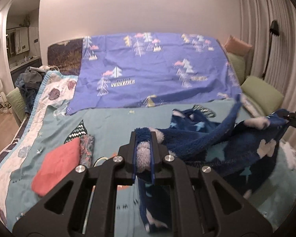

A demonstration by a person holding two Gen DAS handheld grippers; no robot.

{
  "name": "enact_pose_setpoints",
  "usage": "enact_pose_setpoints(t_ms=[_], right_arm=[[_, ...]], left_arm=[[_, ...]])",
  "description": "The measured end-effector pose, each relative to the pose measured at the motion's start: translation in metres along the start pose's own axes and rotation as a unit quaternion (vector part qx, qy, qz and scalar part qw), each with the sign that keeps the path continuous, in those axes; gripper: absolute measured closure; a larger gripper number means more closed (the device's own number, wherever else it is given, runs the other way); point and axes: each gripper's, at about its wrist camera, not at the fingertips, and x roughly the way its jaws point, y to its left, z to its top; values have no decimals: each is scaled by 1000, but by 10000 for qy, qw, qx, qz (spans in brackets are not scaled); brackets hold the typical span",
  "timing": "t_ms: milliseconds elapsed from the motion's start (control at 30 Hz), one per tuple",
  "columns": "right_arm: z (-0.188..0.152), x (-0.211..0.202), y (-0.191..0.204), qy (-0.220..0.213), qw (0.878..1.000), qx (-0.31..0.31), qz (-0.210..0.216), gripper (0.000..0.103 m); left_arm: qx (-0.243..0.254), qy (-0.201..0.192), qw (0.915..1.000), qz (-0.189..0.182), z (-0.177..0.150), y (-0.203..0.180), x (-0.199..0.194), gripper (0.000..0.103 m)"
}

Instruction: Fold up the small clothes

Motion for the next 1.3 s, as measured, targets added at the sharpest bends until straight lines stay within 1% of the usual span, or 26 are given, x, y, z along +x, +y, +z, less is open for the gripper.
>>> enact_pose_setpoints(t_ms=[100,167,233,300,367,433,467,533,567,600,633,667,700,733,767,800,833,900,933,1000,1067,1100,1133,1200,1267,1300], right_arm=[[5,44,-15,169,9996,-31,-208,93],[2,77,-27,386,9983,-69,-441,93],[-7,114,-40,746,9944,-136,-741,92],[-19,143,-53,1089,9882,-244,-1052,91],[-27,155,-64,1240,9862,-223,-1071,90],[-28,156,-72,1259,9875,-128,-937,89],[-27,155,-74,1282,9877,-99,-884,88],[-22,151,-74,1389,9867,-84,-845,85],[-20,148,-72,1429,9859,-112,-860,84],[-16,142,-70,1435,9856,-147,-887,82],[-10,135,-64,1371,9862,-169,-916,82],[-6,127,-59,1298,9870,-187,-925,79],[0,121,-52,1199,9879,-232,-952,71],[8,114,-43,1020,9886,-342,-1058,65],[14,109,-36,855,9883,-443,-1183,54],[21,104,-25,618,9867,-586,-1381,50],[26,103,-16,465,9856,-712,-1463,50],[34,112,1,429,9859,-915,-1337,50],[37,126,10,647,9870,-994,-1089,50],[39,156,20,1116,9860,-1024,-695,50],[38,196,23,1628,9816,-868,-486,50],[37,210,22,1804,9794,-781,-471,51],[37,228,18,1986,9766,-658,-491,51],[35,252,11,2195,9720,-549,-629,58],[30,268,3,2352,9680,-489,-731,58],[28,274,0,2450,9660,-449,-692,58]], left_arm=[[188,349,9992,103,-13,-6,54,90],[335,633,9974,107,-26,-11,85,90],[532,868,9947,164,-41,-16,111,90],[800,910,9923,268,-54,-22,124,88],[962,806,9918,245,-56,-23,126,87],[957,804,9919,211,-53,-21,124,86],[929,829,9920,202,-50,-20,124,83],[769,857,9933,107,-39,-17,117,81],[672,807,9944,84,-32,-14,113,77],[580,693,9959,93,-26,-11,106,72],[506,542,9972,94,-18,-9,101,70],[436,281,9986,67,-5,-8,91,66],[420,140,9990,24,4,-9,88,61],[456,19,9990,-37,16,-12,87,58],[521,11,9986,-60,25,-17,92,55],[583,71,9982,-75,32,-21,100,55],[640,192,9977,-87,39,-27,111,55],[653,568,9962,-112,51,-41,144,55],[631,695,9955,-155,55,-47,156,55],[605,975,9921,-497,63,-63,182,55],[720,1207,9867,-818,64,-88,205,55],[763,1303,9847,-873,63,-97,213,55],[832,1480,9803,-1011,61,-111,224,55],[996,1770,9706,-1291,53,-136,239,55],[1210,1994,9630,-1352,44,-157,251,55],[1298,2087,9600,-1343,40,-165,256,55]])
